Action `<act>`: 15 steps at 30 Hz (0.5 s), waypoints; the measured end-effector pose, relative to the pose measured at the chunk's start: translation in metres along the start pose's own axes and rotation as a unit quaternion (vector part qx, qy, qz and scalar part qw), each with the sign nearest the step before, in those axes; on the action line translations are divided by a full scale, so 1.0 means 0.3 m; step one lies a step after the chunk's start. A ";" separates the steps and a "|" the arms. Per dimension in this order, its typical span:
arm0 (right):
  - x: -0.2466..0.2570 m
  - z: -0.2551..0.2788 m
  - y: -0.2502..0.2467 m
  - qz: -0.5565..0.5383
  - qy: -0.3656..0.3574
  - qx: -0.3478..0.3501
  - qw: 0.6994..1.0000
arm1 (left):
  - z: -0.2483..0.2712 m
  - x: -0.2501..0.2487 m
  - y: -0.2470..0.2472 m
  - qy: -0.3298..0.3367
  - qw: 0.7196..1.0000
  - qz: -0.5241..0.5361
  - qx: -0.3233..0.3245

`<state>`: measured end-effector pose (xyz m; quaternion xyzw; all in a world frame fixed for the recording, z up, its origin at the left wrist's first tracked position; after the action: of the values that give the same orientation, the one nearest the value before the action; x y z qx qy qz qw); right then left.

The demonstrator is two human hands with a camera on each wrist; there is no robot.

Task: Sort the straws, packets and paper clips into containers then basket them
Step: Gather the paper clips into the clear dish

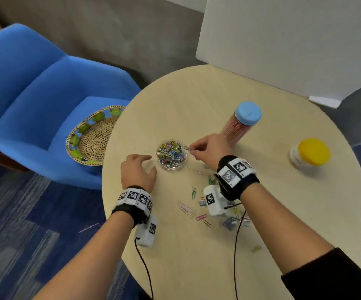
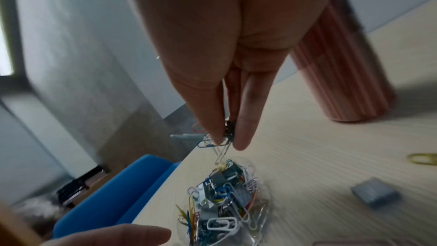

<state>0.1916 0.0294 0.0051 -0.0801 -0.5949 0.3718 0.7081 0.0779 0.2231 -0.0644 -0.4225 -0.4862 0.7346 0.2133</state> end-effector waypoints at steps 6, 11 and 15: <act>0.075 -0.097 0.105 0.086 -0.034 0.023 0.995 | 0.028 0.014 0.031 0.043 0.991 -0.115 0.047; 0.102 -0.126 0.155 0.158 -0.058 0.070 0.983 | 0.007 0.005 0.009 0.048 0.985 -0.146 0.080; 0.106 -0.119 0.144 0.140 -0.084 0.064 0.985 | 0.001 0.008 0.011 0.050 0.984 -0.148 0.086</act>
<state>0.2058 0.0916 -0.0041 -0.0860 -0.6104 0.5098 0.6001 0.0766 0.2232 -0.0682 -0.3622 -0.4674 0.7118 0.3791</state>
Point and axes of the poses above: each hand's wrist, its own z-axis away from the middle knuckle, its own y-axis out of the palm, x = y × z, the point moved 3 cm from there along -z, towards the middle knuckle, and after that the axes turned 13 degrees about -z, right-handed, at the moved point
